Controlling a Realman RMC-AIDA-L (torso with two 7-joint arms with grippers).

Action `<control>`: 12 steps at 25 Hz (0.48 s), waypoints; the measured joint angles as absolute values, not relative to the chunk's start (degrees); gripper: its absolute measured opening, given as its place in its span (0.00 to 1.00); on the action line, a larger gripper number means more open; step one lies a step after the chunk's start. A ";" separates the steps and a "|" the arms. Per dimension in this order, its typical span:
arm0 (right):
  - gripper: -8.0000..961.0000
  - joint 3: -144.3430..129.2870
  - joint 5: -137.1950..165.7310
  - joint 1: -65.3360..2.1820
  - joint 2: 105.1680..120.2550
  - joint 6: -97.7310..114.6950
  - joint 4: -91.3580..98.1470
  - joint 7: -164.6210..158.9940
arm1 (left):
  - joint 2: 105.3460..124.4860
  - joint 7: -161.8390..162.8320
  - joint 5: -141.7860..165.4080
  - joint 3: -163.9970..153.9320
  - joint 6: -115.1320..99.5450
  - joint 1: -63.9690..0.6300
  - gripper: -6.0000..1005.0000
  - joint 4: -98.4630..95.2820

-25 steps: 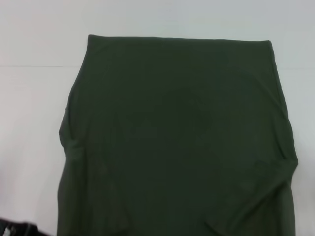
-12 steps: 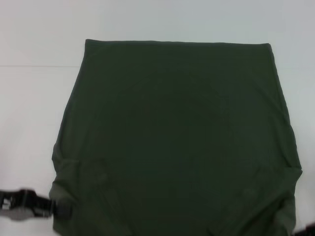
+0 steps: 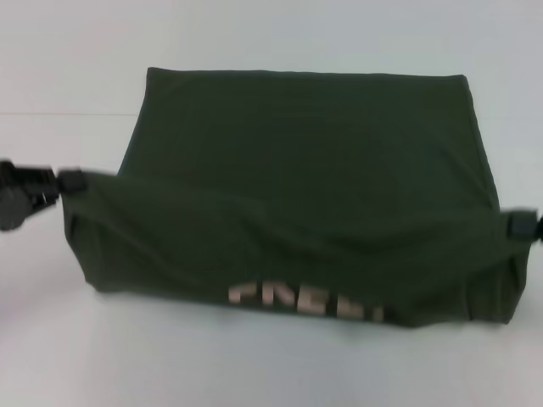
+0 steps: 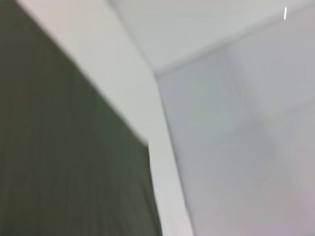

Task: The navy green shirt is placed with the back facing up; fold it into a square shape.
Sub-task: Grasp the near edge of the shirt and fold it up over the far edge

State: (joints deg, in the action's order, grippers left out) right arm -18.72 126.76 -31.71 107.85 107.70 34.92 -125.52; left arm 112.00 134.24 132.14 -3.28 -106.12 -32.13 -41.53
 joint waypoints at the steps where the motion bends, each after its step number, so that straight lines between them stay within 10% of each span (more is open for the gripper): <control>1: 0.07 -18.03 125.39 -31.38 107.84 106.10 34.76 -125.02 | 112.07 133.67 130.54 -3.29 -104.07 -32.07 0.03 -40.48; 12: 0.07 -17.96 117.08 -31.83 111.47 85.94 30.23 -116.44 | 115.14 118.63 121.56 -3.86 -83.72 -33.91 0.03 -29.81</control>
